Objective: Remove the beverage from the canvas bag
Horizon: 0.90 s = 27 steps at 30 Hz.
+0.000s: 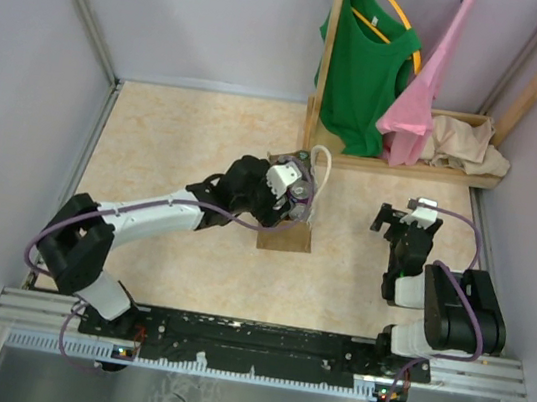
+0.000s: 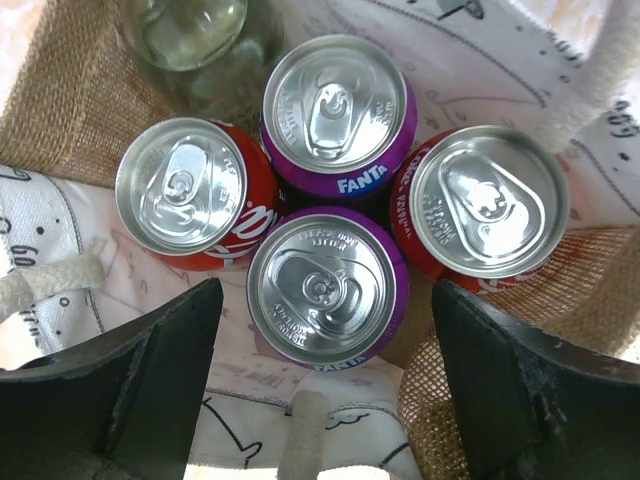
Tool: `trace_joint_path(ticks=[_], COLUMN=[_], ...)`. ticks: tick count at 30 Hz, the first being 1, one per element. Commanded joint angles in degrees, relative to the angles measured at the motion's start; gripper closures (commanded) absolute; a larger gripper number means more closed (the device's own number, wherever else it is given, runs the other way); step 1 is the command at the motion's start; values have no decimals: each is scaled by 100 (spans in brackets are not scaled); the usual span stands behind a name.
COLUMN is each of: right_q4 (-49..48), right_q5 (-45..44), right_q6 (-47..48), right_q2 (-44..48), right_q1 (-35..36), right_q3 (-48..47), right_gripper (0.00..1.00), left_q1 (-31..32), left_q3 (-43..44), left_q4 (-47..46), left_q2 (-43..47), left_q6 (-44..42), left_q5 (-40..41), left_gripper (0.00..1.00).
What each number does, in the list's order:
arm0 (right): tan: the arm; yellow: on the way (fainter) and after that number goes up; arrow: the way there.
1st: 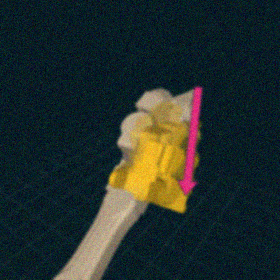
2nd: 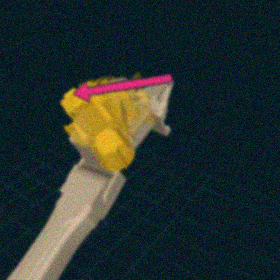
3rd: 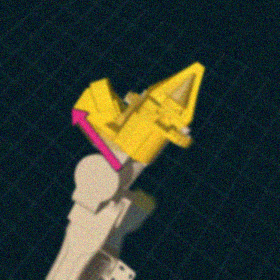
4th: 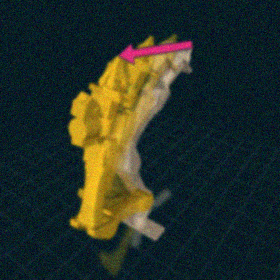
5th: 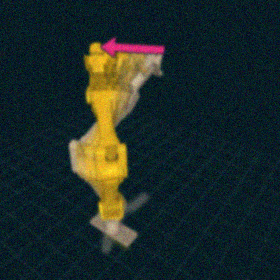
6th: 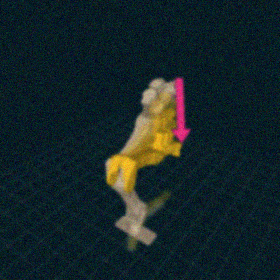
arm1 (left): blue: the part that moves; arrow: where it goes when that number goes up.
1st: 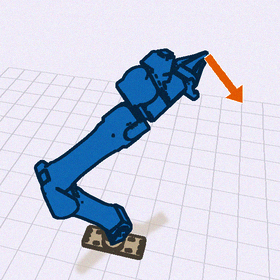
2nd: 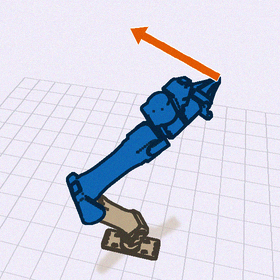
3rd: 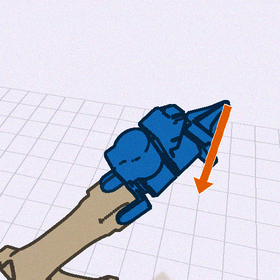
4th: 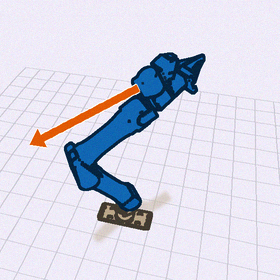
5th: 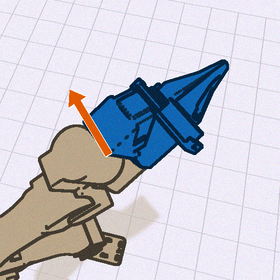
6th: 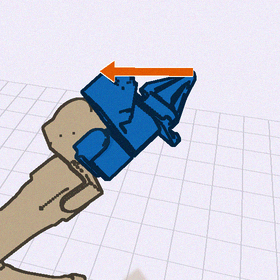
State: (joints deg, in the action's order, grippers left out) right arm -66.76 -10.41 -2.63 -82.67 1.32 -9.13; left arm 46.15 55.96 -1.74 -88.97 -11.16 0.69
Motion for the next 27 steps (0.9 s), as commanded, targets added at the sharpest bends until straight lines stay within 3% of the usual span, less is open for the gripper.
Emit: trace_joint_path(ticks=[1,6,12,19,27], right_q4=[-285,-285,-285,-285,-285], right_q5=[-10,-11,-12,-10,-8], right_q6=[-7,-8,-9,-5,-2], right_q2=[6,6,6,5,6], right_q1=[-7,-9,-10,-9,-10], right_q3=[-125,-125,-125,-125,-125], right_gripper=[1,1,1,1,1], left_q1=[74,78,87,87,87], left_q3=[336,1039,1901,2353,2523], left_q4=[1279,2148,3082,3232,3477], left_q2=[-330,-395,-751,-1004,-1190], left_q6=[71,244,376,472,508], left_q5=[85,87,211,164,145], left_gripper=[6,1,1,2,16])
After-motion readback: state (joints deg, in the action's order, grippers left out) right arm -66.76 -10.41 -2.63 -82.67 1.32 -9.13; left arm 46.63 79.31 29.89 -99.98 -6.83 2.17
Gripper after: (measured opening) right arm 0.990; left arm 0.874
